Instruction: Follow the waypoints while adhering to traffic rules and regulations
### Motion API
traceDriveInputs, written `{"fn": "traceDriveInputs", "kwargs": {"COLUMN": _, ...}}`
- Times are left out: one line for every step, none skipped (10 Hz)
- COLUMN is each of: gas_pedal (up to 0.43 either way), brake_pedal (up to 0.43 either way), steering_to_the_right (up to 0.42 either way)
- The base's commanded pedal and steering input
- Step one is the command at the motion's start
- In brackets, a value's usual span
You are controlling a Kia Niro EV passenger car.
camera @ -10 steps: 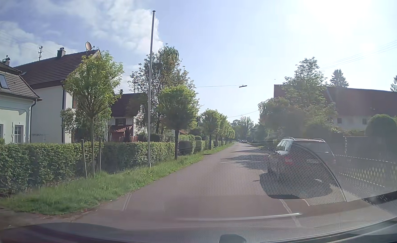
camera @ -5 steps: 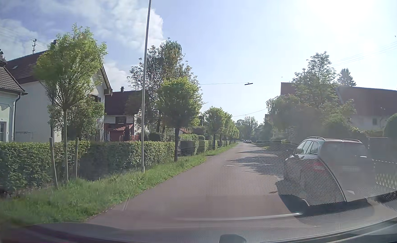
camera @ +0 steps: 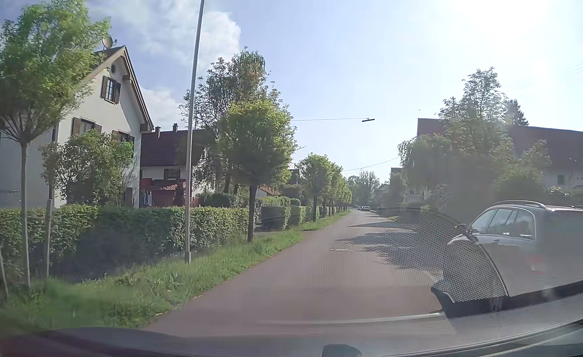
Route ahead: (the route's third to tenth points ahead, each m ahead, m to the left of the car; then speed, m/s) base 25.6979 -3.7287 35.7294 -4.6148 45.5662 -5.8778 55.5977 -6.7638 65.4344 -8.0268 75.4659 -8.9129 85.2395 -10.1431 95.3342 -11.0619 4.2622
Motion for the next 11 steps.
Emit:
{"fn": "traceDriveInputs", "kwargs": {"gas_pedal": 0.079, "brake_pedal": 0.000, "steering_to_the_right": 0.035}}
{"fn": "traceDriveInputs", "kwargs": {"gas_pedal": 0.079, "brake_pedal": 0.000, "steering_to_the_right": 0.040}}
{"fn": "traceDriveInputs", "kwargs": {"gas_pedal": 0.079, "brake_pedal": 0.000, "steering_to_the_right": 0.043}}
{"fn": "traceDriveInputs", "kwargs": {"gas_pedal": 0.079, "brake_pedal": 0.000, "steering_to_the_right": 0.043}}
{"fn": "traceDriveInputs", "kwargs": {"gas_pedal": 0.087, "brake_pedal": 0.000, "steering_to_the_right": 0.044}}
{"fn": "traceDriveInputs", "kwargs": {"gas_pedal": 0.087, "brake_pedal": 0.000, "steering_to_the_right": 0.048}}
{"fn": "traceDriveInputs", "kwargs": {"gas_pedal": 0.087, "brake_pedal": 0.000, "steering_to_the_right": 0.051}}
{"fn": "traceDriveInputs", "kwargs": {"gas_pedal": 0.079, "brake_pedal": 0.000, "steering_to_the_right": 0.054}}
{"fn": "traceDriveInputs", "kwargs": {"gas_pedal": 0.079, "brake_pedal": 0.000, "steering_to_the_right": 0.056}}
{"fn": "traceDriveInputs", "kwargs": {"gas_pedal": 0.079, "brake_pedal": 0.000, "steering_to_the_right": 0.057}}
{"fn": "traceDriveInputs", "kwargs": {"gas_pedal": 0.079, "brake_pedal": 0.000, "steering_to_the_right": 0.060}}
